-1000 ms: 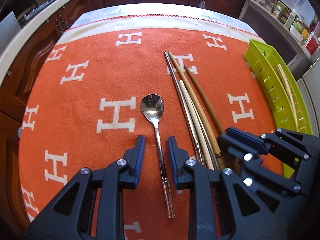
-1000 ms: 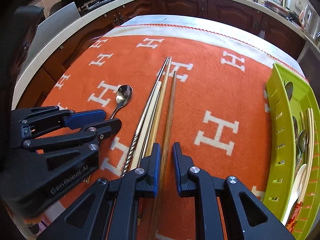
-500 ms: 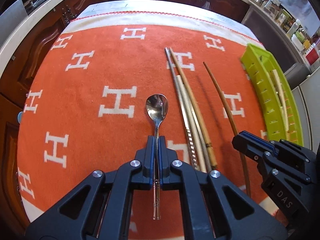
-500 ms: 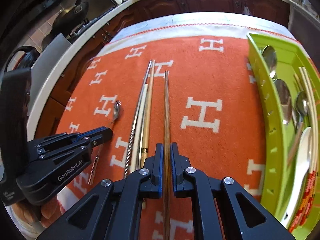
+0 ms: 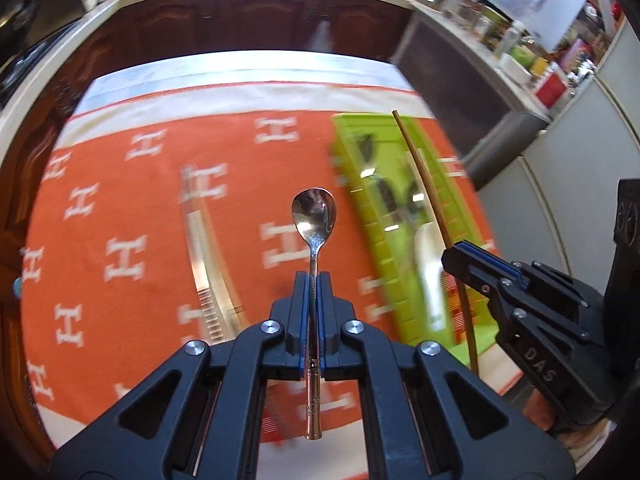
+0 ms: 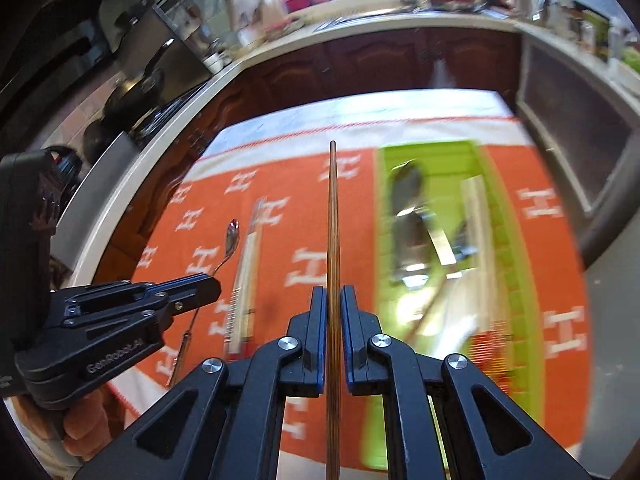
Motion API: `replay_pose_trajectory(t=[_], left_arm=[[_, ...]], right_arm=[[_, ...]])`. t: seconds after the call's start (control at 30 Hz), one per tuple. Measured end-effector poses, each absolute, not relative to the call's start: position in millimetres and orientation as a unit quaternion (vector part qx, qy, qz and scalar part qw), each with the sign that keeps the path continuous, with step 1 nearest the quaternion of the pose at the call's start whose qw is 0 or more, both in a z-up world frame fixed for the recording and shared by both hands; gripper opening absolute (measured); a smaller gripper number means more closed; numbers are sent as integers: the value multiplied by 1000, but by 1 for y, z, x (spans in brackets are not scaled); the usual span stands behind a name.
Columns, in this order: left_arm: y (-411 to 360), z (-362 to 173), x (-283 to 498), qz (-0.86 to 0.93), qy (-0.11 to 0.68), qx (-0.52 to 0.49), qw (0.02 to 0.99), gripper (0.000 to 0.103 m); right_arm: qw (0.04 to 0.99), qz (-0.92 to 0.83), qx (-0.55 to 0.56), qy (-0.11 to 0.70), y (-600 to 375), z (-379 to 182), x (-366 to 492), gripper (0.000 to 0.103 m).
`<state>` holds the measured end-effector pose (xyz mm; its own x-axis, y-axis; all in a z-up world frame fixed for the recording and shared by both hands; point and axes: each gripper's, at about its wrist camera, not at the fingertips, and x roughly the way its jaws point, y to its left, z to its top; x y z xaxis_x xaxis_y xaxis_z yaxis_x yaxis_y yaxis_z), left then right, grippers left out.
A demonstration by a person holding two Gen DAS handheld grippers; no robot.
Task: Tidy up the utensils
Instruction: 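Carry the chopstick and long spoon into the green tray and open both tools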
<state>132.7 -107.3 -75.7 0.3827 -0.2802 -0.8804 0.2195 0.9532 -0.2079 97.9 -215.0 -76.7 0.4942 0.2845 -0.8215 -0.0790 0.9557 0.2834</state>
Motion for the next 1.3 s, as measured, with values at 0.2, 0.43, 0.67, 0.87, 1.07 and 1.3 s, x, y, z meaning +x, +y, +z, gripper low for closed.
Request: replay_pose_trajectory(t=[0.2,0.43,0.67,0.87,1.07,1.3], left_arm=[[-172,-77,156,-173,550,-32,817,1],[-211,-108,185,-167,574,-43,801,1],[-217,-127,197,-165,580,-32,797,2],[-210,-119,189,-173,573,-21,801,2],[-197,-108,174,-176,569,-9,803,2],[-166,-93,162,-169,561,-7,811,6]], right_arm=[[863,49,99,492,-276,-75,103,6],[851,34,101,515,-314,-94,117,6],[842,19,93,530,-315,-112,131,11],[846,15,96,525,-310,-112,133,12],[844,21,101,526,-301,-110,126,12],[847,31,99,521,-287,-99,117,12]])
